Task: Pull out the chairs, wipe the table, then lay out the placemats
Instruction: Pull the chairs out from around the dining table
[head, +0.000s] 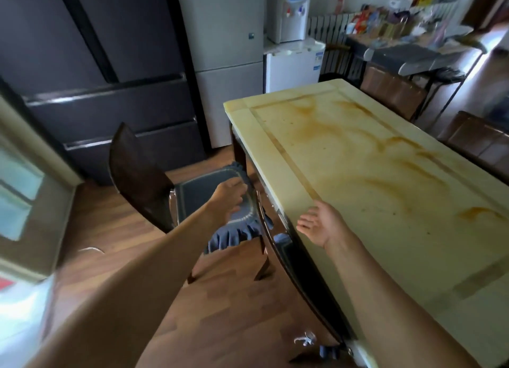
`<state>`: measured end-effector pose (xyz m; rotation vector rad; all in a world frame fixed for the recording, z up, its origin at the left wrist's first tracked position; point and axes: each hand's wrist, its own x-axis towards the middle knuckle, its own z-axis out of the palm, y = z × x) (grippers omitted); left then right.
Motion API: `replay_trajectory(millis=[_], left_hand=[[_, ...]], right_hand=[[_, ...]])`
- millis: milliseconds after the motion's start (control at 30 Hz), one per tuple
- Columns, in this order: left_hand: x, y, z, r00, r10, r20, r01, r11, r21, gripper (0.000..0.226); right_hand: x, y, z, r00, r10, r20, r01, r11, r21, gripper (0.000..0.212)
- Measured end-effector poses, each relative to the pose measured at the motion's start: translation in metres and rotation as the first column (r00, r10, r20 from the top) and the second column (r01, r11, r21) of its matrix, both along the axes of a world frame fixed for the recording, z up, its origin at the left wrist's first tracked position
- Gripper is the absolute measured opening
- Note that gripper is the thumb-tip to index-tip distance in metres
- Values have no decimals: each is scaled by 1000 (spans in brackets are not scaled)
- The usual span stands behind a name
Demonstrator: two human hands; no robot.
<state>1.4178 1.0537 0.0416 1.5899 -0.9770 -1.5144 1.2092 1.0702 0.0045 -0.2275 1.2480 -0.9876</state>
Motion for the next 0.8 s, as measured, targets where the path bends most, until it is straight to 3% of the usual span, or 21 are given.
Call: replay_trajectory(millis=[67,333,533,600,733,800], left_hand=[[22,-7,3,999,10,-44,-8,999,47,25],[164,-68,14,987,120,-106,-114,992,60,21],[255,-112,11,991,135,-18,-133,989,65,20],[275,-128,9,984,171,52,-174,983,53,33],[305,-161,4,992,113,54,-119,987,110,24],[319,-179,-3,982,166,94,-174,981,88,39]], right_hand=[[22,-10,6,1000,6,5,-6,1000,-20,57],[164,-65,15,990,54,134,-42,995,-96,57],[268,-105,0,979,90,184,-80,995,-58,58],[293,-117,-6,974,95,208,-92,996,-24,57],[332,-139,-22,958,115,262,-133,990,50,55],[347,-150,-31,956,118,268,-146,985,87,56]])
